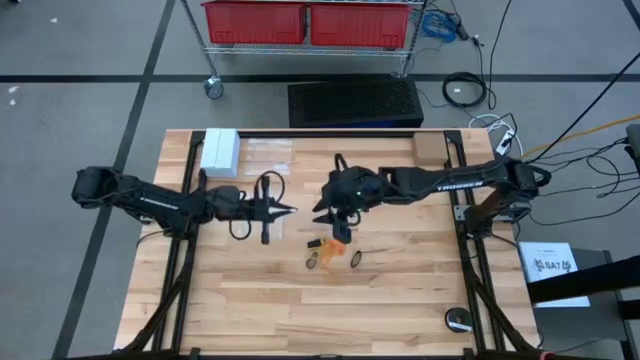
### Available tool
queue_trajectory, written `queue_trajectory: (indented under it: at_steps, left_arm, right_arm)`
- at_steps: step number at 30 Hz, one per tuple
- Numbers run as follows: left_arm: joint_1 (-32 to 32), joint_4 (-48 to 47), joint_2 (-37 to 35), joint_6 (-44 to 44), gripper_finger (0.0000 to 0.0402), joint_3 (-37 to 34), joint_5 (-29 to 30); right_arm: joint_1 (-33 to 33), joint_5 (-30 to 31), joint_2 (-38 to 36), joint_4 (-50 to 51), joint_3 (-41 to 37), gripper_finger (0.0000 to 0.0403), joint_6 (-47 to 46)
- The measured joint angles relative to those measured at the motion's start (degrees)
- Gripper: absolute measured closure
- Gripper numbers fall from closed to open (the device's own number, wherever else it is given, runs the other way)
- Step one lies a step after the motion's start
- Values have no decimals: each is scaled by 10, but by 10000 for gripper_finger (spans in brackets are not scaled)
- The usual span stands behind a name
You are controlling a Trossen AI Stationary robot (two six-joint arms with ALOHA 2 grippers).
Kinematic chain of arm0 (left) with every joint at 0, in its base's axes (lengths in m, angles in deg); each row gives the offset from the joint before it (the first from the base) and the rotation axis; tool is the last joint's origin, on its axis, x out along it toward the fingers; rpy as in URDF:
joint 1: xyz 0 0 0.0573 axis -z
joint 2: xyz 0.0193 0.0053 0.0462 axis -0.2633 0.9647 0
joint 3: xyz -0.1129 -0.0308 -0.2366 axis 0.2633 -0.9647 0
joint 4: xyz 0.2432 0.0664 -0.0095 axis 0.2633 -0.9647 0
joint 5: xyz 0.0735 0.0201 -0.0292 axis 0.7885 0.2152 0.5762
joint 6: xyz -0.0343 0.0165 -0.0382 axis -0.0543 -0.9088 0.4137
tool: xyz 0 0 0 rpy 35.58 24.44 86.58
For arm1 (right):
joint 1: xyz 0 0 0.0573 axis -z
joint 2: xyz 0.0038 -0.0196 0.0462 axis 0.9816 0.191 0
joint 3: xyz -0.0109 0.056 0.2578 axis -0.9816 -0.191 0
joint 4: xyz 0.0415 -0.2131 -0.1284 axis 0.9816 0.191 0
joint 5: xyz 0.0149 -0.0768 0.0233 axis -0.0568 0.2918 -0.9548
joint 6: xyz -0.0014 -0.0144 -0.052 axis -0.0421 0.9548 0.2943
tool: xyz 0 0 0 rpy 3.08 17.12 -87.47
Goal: Sort rubber bands
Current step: Open the right transparent zip bag
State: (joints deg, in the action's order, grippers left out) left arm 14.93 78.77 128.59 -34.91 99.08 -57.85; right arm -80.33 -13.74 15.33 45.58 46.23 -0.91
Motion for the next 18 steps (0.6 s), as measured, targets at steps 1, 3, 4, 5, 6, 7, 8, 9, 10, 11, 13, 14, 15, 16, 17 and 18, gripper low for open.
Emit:
queue_trajectory:
  at_steps: [1, 3, 4, 5, 6, 7, 8, 9, 10, 11, 13, 14, 15, 16, 17, 18]
  left_arm:
    - [-4, -1, 0, 7, 399, 0, 0]
    - [-12, -4, 0, 23, 399, 0, 0]
    - [-14, -4, 0, 27, 399, 0, 0]
    - [-16, -6, 0, 28, 399, 0, 0]
    - [-16, -7, 0, 29, 399, 0, 0]
    - [-16, -8, 0, 29, 399, 0, 0]
    - [-16, -10, 0, 29, 399, 0, 0]
    - [-16, -9, 0, 29, 399, 0, 0]
    - [-16, -9, 0, 29, 399, 0, 0]
    - [-16, -10, 0, 29, 399, 0, 0]
    - [-16, -14, 0, 29, 400, 0, 0]
    - [-16, -14, 0, 29, 400, 0, 0]
    - [-16, -14, 0, 29, 400, 0, 0]
    - [-16, -14, 0, 29, 400, 0, 0]
    - [-16, -14, 0, 29, 400, 0, 0]
    - [-17, -14, 0, 29, 400, 0, 0]
  right_arm:
    - [0, 0, 5, -22, 0, 279, 11]
    - [1, 1, 18, -46, 0, 284, 15]
    - [2, 9, 25, -55, 0, 288, 14]
    - [2, 22, 31, -55, 0, 293, 15]
    - [2, 38, 37, -54, 0, 297, 19]
    - [2, 54, 42, -55, 0, 301, 24]
    - [2, 70, 48, -57, 0, 304, 29]
    - [3, 83, 56, -64, 0, 307, 32]
    - [3, 98, 62, -70, 0, 309, 36]
    - [3, 111, 69, -75, 0, 309, 41]
    - [3, 120, 78, -89, 0, 308, 47]
    - [3, 121, 81, -95, 0, 306, 48]
    - [2, 121, 83, -100, 0, 304, 48]
    - [3, 121, 85, -106, 0, 301, 48]
    - [3, 121, 88, -111, 0, 299, 49]
    - [2, 121, 90, -116, 0, 297, 52]
